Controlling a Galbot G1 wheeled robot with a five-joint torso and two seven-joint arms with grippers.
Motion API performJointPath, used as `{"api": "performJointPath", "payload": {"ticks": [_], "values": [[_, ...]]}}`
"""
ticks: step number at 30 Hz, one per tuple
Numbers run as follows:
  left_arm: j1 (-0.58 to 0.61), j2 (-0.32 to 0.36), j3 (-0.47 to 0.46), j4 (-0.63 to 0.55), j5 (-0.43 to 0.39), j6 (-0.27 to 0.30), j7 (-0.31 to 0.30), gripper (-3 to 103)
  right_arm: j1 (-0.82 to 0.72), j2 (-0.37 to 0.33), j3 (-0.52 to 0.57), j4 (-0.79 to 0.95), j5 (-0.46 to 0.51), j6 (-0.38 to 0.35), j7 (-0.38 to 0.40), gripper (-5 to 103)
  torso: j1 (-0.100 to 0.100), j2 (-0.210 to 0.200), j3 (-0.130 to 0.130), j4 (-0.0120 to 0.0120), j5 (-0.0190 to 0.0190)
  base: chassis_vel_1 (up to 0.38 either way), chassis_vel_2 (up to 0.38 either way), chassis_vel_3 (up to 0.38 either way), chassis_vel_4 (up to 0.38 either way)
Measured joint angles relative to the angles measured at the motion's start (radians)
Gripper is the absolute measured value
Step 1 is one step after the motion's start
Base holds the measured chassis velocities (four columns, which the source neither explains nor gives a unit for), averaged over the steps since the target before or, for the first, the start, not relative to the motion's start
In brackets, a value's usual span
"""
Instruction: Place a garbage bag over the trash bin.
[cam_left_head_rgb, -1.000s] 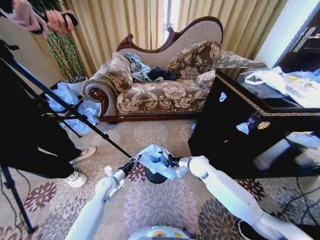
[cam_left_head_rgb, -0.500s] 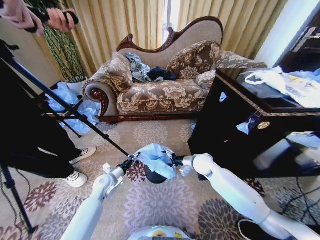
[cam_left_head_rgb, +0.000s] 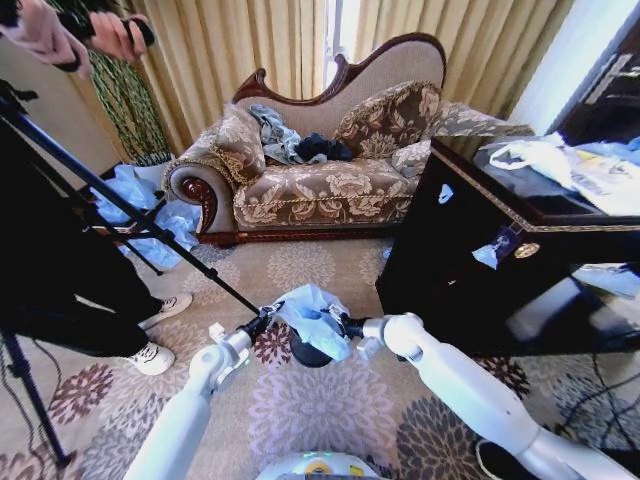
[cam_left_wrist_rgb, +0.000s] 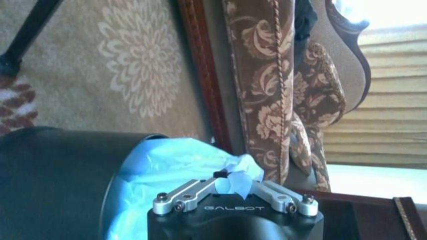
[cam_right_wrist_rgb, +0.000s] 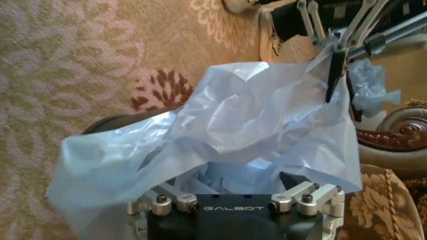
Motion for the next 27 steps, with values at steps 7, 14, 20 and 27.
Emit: {"api": "performJointPath", "payload": {"ticks": [7, 14, 20, 27], "values": [[0.002, 0.001, -0.001, -0.017, -0.005, 0.005, 0.004, 0, 0.044, 0.015, -0.027, -0.051, -0.013, 0.005, -0.011, 100, 0.0, 0.0, 0.0, -0.0001, 0.0, 0.0, 0.0, 0.0, 0.0], [0.014, -0.001, 0.0, -0.037, -0.004, 0.011, 0.018, 0, 0.077, 0.029, -0.052, -0.074, -0.017, 0.008, -0.022, 100, 0.0, 0.0, 0.0, -0.0001, 0.0, 0.0, 0.0, 0.0, 0.0], [0.001, 0.0, -0.001, -0.044, -0.014, 0.012, 0.024, 0, 0.072, 0.023, -0.05, -0.062, -0.022, 0.011, -0.022, 100, 0.0, 0.0, 0.0, -0.0003, -0.0001, 0.0, 0.0, 0.0, 0.0], [0.023, -0.002, 0.012, -0.047, -0.009, 0.014, 0.026, 0, 0.086, 0.092, -0.051, -0.108, -0.048, 0.01, -0.015, 100, 0.0, 0.0, 0.0, 0.0, -0.0001, 0.0, 0.0, 0.0, 0.0]]}}
